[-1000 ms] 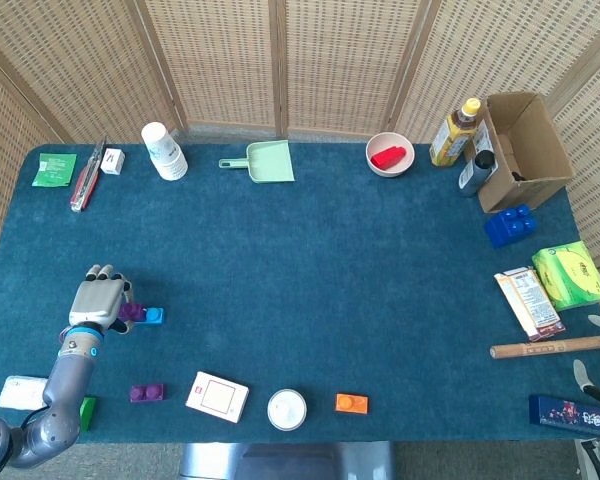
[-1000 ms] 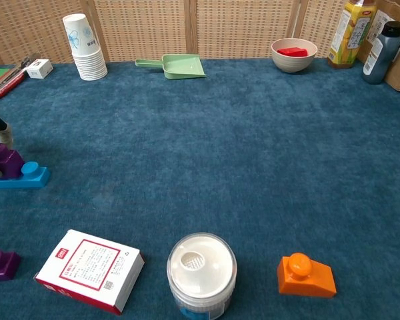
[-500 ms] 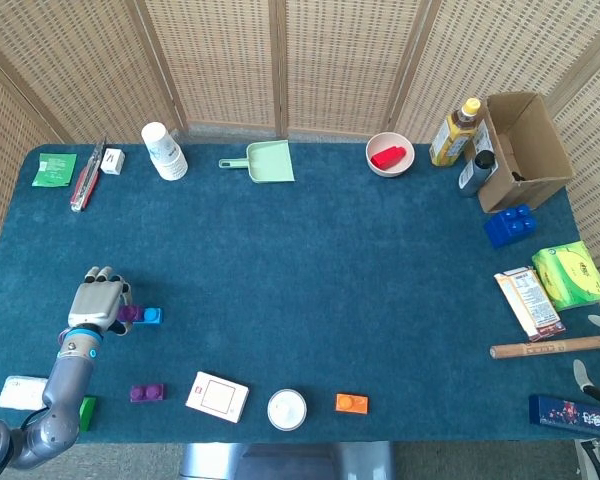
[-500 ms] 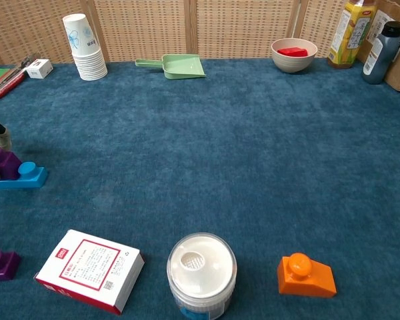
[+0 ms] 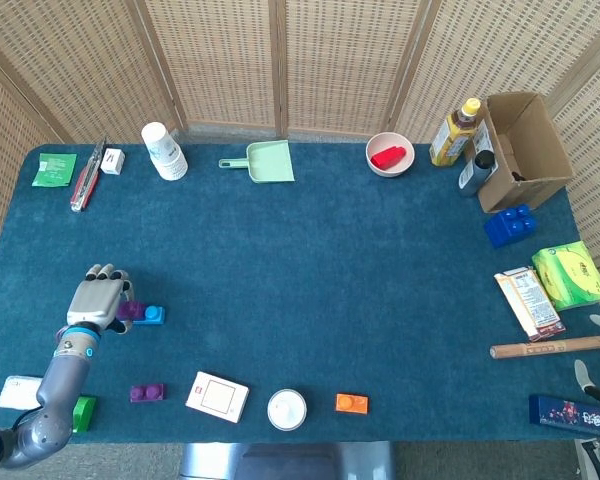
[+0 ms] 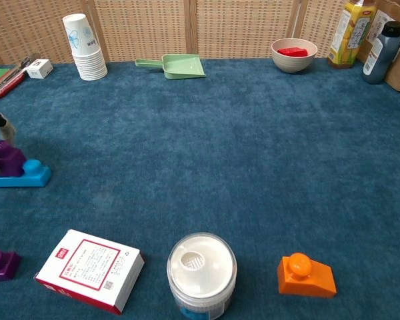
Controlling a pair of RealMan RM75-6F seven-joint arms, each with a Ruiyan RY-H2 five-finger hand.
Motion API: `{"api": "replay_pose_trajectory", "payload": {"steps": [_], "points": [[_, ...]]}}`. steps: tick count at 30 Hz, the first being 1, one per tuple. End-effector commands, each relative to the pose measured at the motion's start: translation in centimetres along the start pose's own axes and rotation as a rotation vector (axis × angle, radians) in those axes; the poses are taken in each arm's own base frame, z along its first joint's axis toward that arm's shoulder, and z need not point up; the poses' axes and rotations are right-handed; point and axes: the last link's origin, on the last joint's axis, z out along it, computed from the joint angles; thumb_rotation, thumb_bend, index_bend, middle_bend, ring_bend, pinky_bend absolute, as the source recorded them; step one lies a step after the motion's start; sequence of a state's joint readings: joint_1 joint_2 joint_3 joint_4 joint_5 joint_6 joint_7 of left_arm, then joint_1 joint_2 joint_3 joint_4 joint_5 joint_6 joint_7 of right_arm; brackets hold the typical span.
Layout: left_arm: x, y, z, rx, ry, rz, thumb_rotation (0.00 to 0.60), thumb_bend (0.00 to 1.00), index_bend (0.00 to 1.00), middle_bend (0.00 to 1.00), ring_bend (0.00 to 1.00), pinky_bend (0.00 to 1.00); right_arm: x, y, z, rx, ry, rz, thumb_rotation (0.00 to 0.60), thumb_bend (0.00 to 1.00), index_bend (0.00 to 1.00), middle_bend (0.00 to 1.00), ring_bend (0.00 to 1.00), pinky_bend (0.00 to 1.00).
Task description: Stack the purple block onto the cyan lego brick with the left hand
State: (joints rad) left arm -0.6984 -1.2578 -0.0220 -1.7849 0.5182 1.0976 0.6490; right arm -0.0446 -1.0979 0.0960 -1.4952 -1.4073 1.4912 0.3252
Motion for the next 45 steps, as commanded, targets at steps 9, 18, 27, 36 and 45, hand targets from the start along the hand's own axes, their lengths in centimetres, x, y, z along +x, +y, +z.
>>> {"api": "replay_pose_trajectory", "payload": {"steps": [9, 18, 27, 36, 45], "points": [[0.4, -0.4, -0.5, -0.027, 0.000, -0.052, 0.600, 0.33, 0.23, 0.12, 0.00, 0.00, 0.1, -0.2, -0.1, 0.002, 0.002, -0.002, 0.598, 0.37, 0.18, 0.09, 0.00, 0.04], [3.3, -2.2, -2.8, -0.063, 0.062, -0.253, 0.600, 0.33, 0.21, 0.11, 0.00, 0.00, -0.3, -0.9, 0.2, 0.021, -0.009, -0.004, 0.600, 0.37, 0.18, 0.09, 0.00, 0.04], [4.5, -3.6, -4.7, -0.191, 0.112, -0.736, 0.520, 0.33, 0.22, 0.14, 0.01, 0.00, -0.9, -2.2, 0.6, 0.050, -0.026, -0.014, 0.600, 0.37, 0.18, 0.09, 0.00, 0.04], [3.5, -5.3, -5.8, -0.329, 0.170, -1.196, 0.278, 0.33, 0.26, 0.17, 0.06, 0.00, -1.2, -3.4, 0.8, 0.074, -0.035, -0.022, 0.600, 0.37, 0.18, 0.09, 0.00, 0.04], [2.0, -6.4, -4.1, -0.382, 0.105, -1.393, 0.067, 0.33, 0.29, 0.17, 0.04, 0.00, -0.9, -3.8, 0.5, 0.078, -0.025, -0.030, 0.600, 0.37, 0.18, 0.09, 0.00, 0.04]]}}
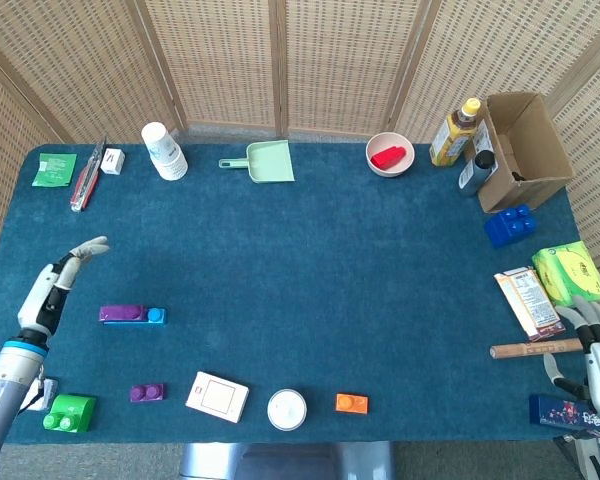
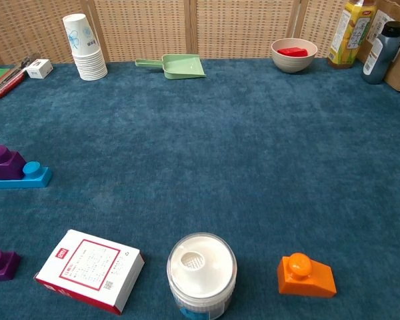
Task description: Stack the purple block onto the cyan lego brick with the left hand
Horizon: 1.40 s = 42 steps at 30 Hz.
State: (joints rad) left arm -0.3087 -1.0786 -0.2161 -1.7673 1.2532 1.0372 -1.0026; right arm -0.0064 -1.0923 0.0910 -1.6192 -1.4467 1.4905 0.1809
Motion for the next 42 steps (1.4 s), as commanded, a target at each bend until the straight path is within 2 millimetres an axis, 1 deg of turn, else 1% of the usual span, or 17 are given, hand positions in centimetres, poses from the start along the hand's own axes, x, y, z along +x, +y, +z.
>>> {"api": "replay_pose_trajectory", "payload": {"steps": [1, 4, 6, 9, 12, 33, 42], "points": [[0.6, -1.6, 0.3, -0.013, -0.025, -0.075, 0.041, 0.33, 0.30, 0.17, 0.04, 0.00, 0.1, 0.0, -0.1, -0.002, 0.002, -0.002, 0.600, 0.37, 0.18, 0.09, 0.00, 0.04], [0.4, -2.8, 0.7, -0.005, -0.045, -0.125, 0.002, 0.33, 0.31, 0.17, 0.04, 0.00, 0.2, -0.1, -0.3, -0.005, 0.004, -0.006, 0.600, 0.37, 0.18, 0.09, 0.00, 0.04], [0.3, -3.5, 0.9, -0.006, -0.063, -0.147, 0.000, 0.33, 0.31, 0.17, 0.04, 0.00, 0.3, -0.1, -0.3, -0.007, 0.005, -0.007, 0.600, 0.37, 0.18, 0.09, 0.00, 0.04], [0.0, -4.3, 1.1, -0.009, -0.081, -0.164, 0.000, 0.33, 0.34, 0.20, 0.05, 0.00, 0.3, -0.2, -0.4, -0.006, 0.006, -0.010, 0.600, 0.37, 0.18, 0.09, 0.00, 0.04], [-0.4, -5.0, 1.4, 0.002, -0.107, -0.197, 0.000, 0.32, 0.36, 0.21, 0.06, 0.02, 0.4, -0.3, -0.4, -0.006, 0.009, -0.012, 0.600, 0.37, 0.18, 0.09, 0.00, 0.04], [-1.6, -8.0, 3.9, 0.063, -0.146, -0.285, 0.000, 0.31, 0.38, 0.22, 0.06, 0.01, 1.0, -0.1, -0.7, -0.020, 0.023, -0.019, 0.600, 0.37, 0.18, 0.10, 0.00, 0.04], [-2.1, -9.0, 4.5, 0.083, -0.157, -0.290, 0.000, 0.31, 0.39, 0.23, 0.06, 0.02, 1.2, 0.0, -0.8, -0.026, 0.027, -0.020, 0.600, 0.37, 0.18, 0.10, 0.00, 0.04]]}}
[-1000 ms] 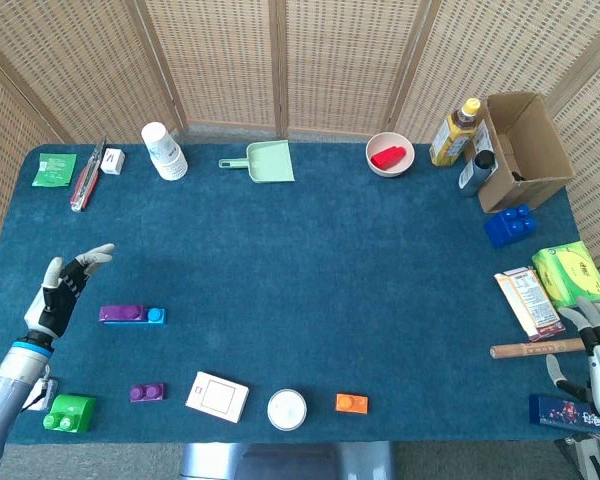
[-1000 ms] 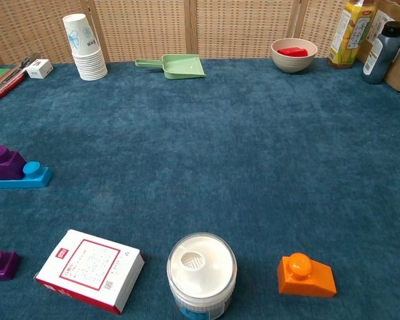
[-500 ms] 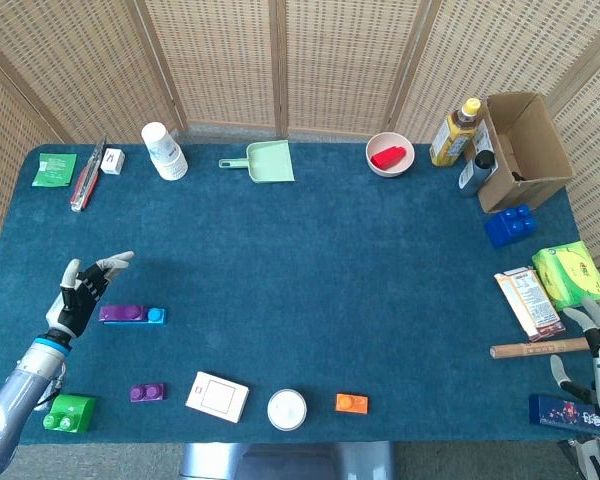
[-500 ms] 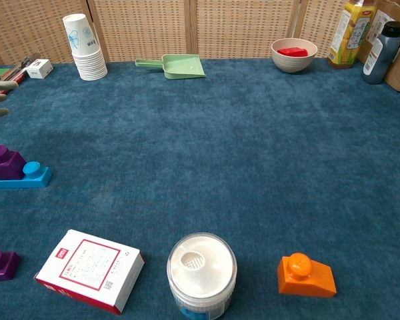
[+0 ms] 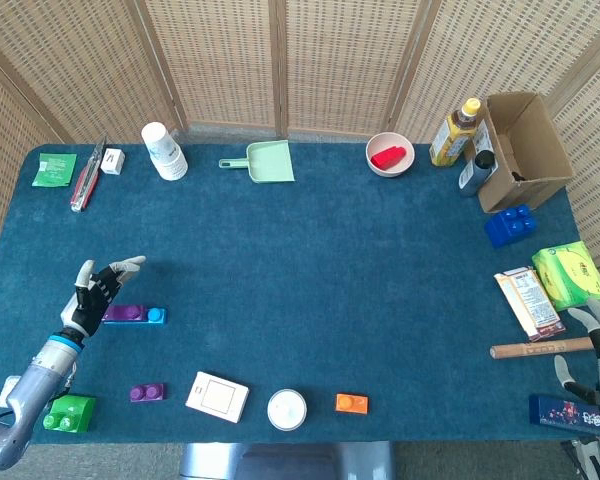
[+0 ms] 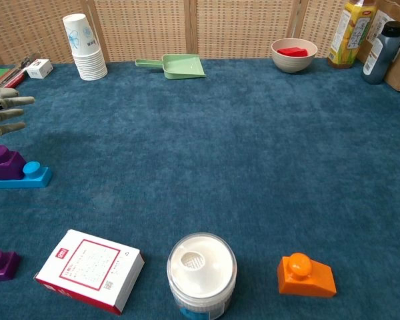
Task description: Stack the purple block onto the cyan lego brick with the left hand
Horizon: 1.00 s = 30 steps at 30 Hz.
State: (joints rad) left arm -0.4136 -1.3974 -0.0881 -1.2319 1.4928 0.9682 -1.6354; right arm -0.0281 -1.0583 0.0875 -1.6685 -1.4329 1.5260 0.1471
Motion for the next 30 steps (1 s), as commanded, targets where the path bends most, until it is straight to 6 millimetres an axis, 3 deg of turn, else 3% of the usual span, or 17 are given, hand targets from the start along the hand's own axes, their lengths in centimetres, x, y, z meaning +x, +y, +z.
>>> {"api": "replay_pose_trajectory", "payload": {"steps": [1, 30], "points": [[-0.1, -0.3, 0.2, 0.005, 0.000, -0.004, 0.000, 0.31, 0.40, 0.23, 0.06, 0.02, 0.1, 0.0, 0.0, -0.001, 0.002, 0.000, 0.600, 0.37, 0.18, 0.10, 0.00, 0.04], [-0.3, -1.9, 0.9, -0.005, 0.006, 0.108, 0.000, 0.32, 0.45, 0.27, 0.09, 0.03, 0.4, 0.4, -0.1, -0.013, 0.010, 0.016, 0.600, 0.37, 0.18, 0.10, 0.00, 0.04]]}}
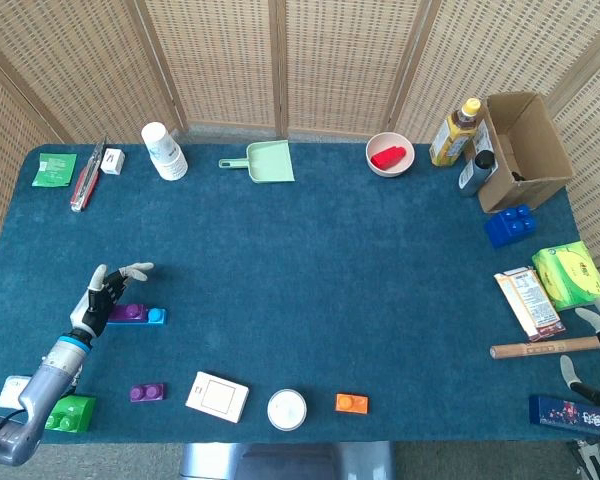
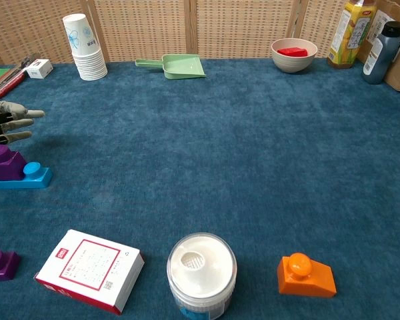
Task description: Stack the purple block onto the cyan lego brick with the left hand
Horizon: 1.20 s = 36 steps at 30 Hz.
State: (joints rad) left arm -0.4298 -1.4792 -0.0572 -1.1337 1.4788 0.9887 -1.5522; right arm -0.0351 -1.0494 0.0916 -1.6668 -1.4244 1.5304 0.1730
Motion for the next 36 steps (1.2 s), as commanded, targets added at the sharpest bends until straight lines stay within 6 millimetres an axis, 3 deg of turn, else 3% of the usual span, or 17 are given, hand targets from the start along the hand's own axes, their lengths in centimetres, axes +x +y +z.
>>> {"api": "replay_pose_trajectory", "payload": {"steps": [1, 20, 29, 36], "points": [[-0.1, -0.1, 0.0, -0.007, 0.003, 0.006, 0.000, 0.32, 0.46, 0.27, 0.09, 0.03, 0.0, 0.0, 0.0, 0.000, 0.000, 0.000, 0.600, 0.37, 0.18, 0.10, 0.00, 0.04], [-0.2, 0.6, 0.5, -0.034, 0.017, 0.060, 0.000, 0.33, 0.48, 0.28, 0.11, 0.04, 0.1, 0.1, 0.0, -0.003, 0.003, 0.009, 0.600, 0.37, 0.17, 0.10, 0.00, 0.04], [0.6, 2.9, -0.7, -0.091, 0.016, 0.023, 0.000, 0.33, 0.47, 0.28, 0.10, 0.04, 0.2, 0.0, 0.0, 0.002, 0.003, 0.009, 0.600, 0.37, 0.16, 0.10, 0.00, 0.04], [0.5, 3.0, -1.6, -0.088, -0.003, 0.031, 0.000, 0.33, 0.47, 0.28, 0.10, 0.04, 0.2, -0.1, 0.1, 0.008, 0.001, 0.009, 0.600, 0.37, 0.16, 0.10, 0.00, 0.04]]}}
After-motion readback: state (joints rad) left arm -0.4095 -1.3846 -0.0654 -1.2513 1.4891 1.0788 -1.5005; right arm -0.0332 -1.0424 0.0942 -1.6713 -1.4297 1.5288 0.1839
